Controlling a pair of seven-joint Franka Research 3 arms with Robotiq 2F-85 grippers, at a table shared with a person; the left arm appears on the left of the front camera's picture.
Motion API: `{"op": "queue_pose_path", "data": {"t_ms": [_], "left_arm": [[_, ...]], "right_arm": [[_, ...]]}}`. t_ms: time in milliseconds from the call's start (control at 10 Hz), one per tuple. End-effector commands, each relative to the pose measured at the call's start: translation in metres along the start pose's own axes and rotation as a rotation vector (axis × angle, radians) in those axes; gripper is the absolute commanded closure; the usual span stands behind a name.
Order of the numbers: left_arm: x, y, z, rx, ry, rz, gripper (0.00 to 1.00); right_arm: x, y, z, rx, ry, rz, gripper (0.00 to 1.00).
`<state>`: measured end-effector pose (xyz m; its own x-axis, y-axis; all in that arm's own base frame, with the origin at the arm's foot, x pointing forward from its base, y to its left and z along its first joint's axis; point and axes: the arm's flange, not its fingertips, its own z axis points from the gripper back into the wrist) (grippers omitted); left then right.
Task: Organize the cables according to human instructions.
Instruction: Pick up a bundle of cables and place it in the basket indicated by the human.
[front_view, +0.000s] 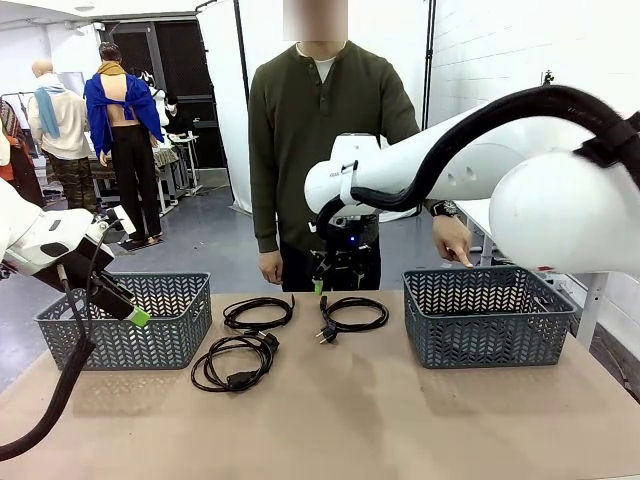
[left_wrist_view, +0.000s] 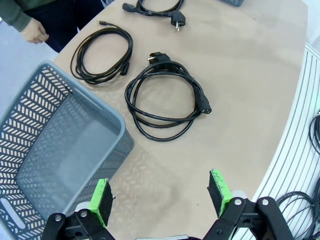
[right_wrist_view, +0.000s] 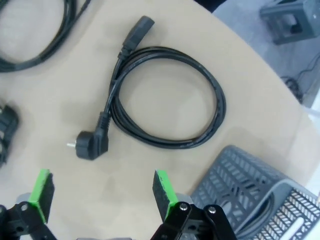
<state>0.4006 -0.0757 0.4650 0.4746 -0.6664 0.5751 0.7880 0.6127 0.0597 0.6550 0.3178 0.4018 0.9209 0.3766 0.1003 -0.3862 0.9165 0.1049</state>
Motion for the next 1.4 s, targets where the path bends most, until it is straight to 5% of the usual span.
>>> {"op": "queue_pose_path", "data": {"t_ms": [0, 500, 1300], "left_arm": [[-0.002, 0.003, 0.0, -0.01, -0.012, -0.001, 0.0], [-0.002, 0.003, 0.0, -0.01, -0.012, -0.001, 0.0], [-0.002, 0.003, 0.0, -0.01, -0.012, -0.001, 0.0]], "right_arm": [[0.023, 0.003, -0.009, -0.057, 0.004, -0.057, 0.0], [0.038, -0.008, -0.049, -0.105, -0.009, -0.112, 0.0], [0.028, -0.012, -0.058, -0.062, 0.004, -0.09, 0.0]]}}
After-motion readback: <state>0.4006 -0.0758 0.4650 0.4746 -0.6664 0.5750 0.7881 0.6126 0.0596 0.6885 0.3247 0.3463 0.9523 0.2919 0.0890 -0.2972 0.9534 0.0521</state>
